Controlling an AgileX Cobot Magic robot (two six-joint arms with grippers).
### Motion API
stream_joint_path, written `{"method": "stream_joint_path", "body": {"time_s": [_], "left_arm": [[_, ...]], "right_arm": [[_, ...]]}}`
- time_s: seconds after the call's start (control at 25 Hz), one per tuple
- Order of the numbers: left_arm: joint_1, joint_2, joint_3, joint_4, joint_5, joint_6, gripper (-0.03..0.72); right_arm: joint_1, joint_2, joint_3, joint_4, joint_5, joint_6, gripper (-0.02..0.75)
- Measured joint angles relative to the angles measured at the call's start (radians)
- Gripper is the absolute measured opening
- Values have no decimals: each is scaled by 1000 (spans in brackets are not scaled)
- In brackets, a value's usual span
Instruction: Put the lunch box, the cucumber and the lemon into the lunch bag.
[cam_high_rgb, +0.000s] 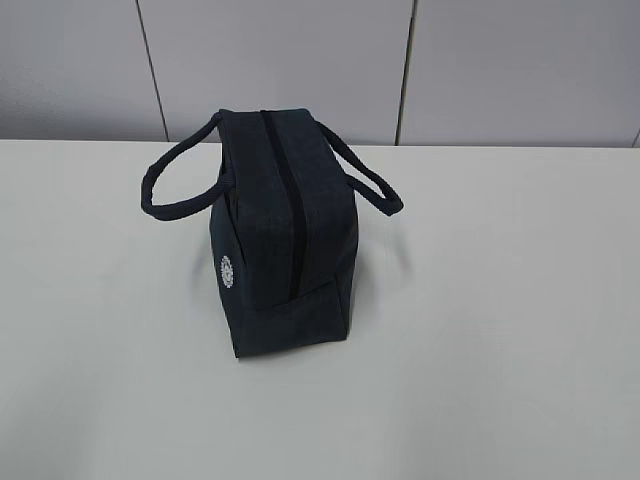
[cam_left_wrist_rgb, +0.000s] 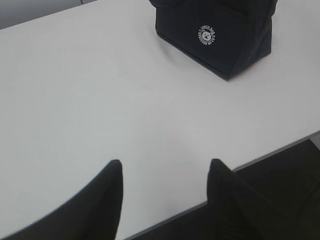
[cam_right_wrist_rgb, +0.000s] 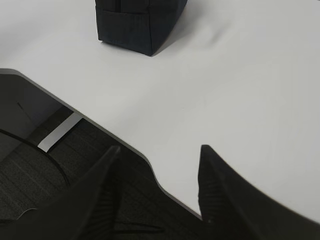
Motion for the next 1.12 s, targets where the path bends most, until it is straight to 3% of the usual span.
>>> {"method": "stream_joint_path", "body": {"time_s": [0.56,0.64,0.88,1.12], "left_arm": [[1,0,0,4,-6,0,375],[16,0,0,5,-6,0,375],[130,0,0,5,-6,0,375],[208,0,0,5,-6,0,375]], "right_arm": [[-5,0,0,-3,-4,0,368],[-36,0,0,-3,-4,0,368],[-239,0,0,-4,-4,0,368],[-360,0,0,-4,-5,0,368]]}}
